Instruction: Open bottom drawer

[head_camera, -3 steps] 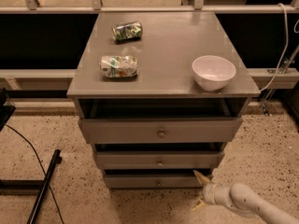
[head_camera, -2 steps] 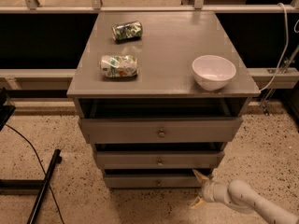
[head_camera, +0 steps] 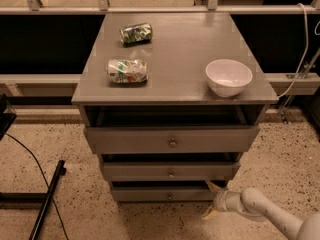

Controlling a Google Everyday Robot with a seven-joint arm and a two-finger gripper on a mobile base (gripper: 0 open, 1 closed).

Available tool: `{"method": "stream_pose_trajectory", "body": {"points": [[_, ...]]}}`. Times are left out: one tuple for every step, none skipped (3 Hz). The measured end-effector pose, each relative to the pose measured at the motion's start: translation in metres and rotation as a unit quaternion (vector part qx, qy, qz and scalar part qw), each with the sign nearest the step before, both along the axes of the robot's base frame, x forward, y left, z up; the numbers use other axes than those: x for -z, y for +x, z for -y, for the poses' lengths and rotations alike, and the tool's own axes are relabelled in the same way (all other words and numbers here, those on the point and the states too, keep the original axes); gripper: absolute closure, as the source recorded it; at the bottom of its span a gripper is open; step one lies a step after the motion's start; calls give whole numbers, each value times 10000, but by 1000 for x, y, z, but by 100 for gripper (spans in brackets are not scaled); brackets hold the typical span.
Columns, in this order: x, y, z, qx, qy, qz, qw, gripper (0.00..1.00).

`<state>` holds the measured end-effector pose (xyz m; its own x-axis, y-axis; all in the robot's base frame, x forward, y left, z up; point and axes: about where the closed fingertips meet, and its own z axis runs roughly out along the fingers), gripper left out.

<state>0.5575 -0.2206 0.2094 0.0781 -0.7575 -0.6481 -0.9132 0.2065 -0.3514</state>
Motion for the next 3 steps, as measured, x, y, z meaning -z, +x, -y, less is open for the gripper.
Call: {"method": "stream_pose_trajectory", "body": {"points": [[6, 16, -1, -20, 14, -3, 10000, 0], [21, 29, 0, 20, 67, -52, 10000, 2], [29, 35, -2, 18, 62, -92, 9999, 24]]}}
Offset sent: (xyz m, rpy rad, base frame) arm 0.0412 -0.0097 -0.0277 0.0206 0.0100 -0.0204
